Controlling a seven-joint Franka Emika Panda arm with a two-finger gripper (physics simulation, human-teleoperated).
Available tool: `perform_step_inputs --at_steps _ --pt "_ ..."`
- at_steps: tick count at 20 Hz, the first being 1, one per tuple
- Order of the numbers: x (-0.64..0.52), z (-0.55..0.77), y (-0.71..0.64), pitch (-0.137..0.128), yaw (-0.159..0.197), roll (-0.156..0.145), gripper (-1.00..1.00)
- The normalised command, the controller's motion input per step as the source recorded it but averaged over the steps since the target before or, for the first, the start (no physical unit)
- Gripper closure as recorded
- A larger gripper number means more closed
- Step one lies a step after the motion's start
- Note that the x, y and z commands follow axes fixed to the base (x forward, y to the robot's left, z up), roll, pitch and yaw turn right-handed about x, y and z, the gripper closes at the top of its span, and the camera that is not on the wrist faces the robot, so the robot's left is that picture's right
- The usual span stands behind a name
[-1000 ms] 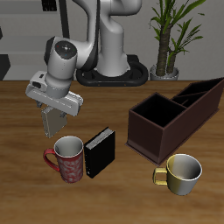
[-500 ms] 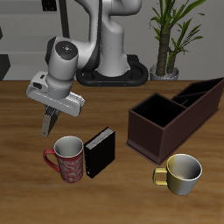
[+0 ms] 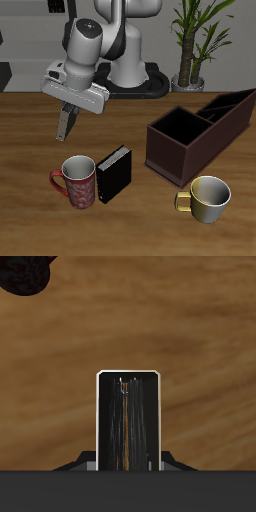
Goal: Place the yellow book into the left desk caddy's left compartment
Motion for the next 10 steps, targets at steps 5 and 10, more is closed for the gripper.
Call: perform_step_inputs --at_steps 5,10 --pt "-0.07 0.58 0.55 -0.035 0.078 0.034 1.0" --pt "-0.22 0.5 0.56 -0.033 0.034 0.022 1.0"
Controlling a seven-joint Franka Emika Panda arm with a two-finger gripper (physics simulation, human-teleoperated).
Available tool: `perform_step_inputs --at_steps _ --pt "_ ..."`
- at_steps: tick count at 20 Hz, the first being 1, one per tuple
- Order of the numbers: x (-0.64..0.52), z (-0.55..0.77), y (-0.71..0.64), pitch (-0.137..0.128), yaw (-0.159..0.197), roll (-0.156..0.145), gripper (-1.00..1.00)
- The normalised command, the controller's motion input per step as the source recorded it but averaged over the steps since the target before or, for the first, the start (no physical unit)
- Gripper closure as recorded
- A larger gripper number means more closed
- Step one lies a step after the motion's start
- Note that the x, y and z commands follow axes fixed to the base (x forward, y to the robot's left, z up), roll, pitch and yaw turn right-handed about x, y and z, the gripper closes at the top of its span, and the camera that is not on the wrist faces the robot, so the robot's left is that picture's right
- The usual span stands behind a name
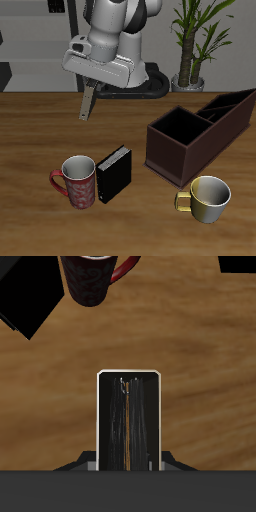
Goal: Place the yellow book into the left desk caddy's left compartment
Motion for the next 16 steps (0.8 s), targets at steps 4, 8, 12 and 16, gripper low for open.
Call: perform_step_inputs --at_steps 4,8,12,16 --pt "-0.13 0.18 0.27 -0.025 0.012 0.05 1.0" --pt "-0.39 0.43 0.97 -0.084 0.088 0.123 1.0" --pt "-0.33 0.11 0.39 -0.025 -0.069 -0.041 1.0" --pt "-0.25 -0.07 0.42 -0.005 0.006 -0.003 1.0"
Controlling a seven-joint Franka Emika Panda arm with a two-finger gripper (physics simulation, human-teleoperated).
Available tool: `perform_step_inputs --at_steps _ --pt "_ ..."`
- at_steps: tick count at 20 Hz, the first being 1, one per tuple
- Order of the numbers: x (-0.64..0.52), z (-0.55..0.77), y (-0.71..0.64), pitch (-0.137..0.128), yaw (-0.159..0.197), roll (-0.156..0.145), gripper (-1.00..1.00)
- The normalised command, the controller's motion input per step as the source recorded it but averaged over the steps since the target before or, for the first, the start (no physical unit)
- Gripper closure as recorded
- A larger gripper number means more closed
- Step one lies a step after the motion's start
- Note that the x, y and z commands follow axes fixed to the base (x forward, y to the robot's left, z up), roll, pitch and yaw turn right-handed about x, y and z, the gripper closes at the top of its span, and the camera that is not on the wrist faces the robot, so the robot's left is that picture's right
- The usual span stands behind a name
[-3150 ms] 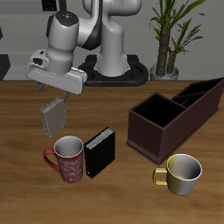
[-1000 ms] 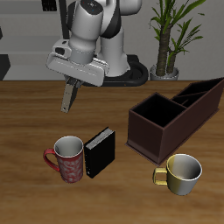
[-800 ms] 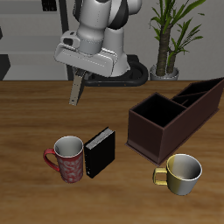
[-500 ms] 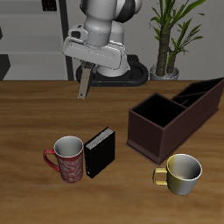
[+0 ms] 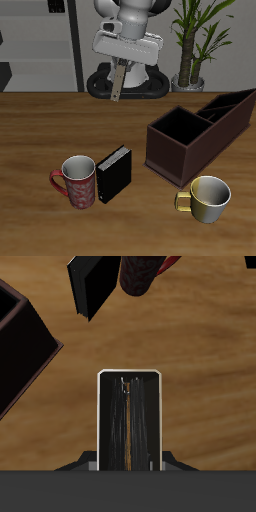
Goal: Place the yellow book into the left desk caddy's left compartment
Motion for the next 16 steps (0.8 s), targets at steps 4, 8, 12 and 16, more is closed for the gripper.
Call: perform_step_inputs --at_steps 4,8,12,16 --pt "-0.27 -0.05 0.45 -0.003 0.013 0.0 1.0" --pt "-0.24 0.08 0.44 -0.046 0.039 0.029 1.0" --pt "-0.16 0.06 0.18 -0.011 0.001 -0.039 1.0" --pt "-0.28 0.12 0.37 -0.011 -0.015 -0.095 1.0"
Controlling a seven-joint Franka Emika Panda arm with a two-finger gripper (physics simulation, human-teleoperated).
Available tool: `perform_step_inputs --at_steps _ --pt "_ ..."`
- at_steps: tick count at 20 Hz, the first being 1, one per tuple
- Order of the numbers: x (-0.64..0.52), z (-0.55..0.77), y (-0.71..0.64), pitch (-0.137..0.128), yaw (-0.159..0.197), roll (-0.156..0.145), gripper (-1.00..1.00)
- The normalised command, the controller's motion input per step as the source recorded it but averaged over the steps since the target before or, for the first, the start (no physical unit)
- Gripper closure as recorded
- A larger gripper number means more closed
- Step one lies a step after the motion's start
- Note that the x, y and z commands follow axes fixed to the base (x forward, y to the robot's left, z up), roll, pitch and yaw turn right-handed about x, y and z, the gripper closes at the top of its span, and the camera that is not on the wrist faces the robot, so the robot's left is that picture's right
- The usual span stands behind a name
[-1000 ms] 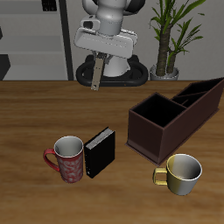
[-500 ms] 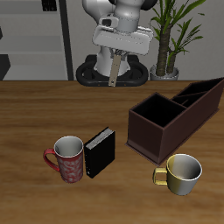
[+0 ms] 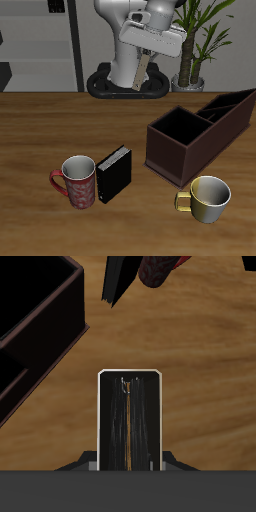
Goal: Place the yellow book into the left desk caddy's left compartment
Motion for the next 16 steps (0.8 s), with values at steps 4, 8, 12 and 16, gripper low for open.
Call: perform_step_inputs --at_steps 4,8,12,16 --pt "-0.04 0.08 0.4 0.012 -0.009 0.013 1.0" --pt "0.0 0.03 0.39 0.018 0.0 0.033 1.0" --pt "-0.03 0.07 0.26 0.01 -0.024 -0.014 1.0" --pt "-0.03 -0.05 0.55 0.021 0.02 0.068 1.0"
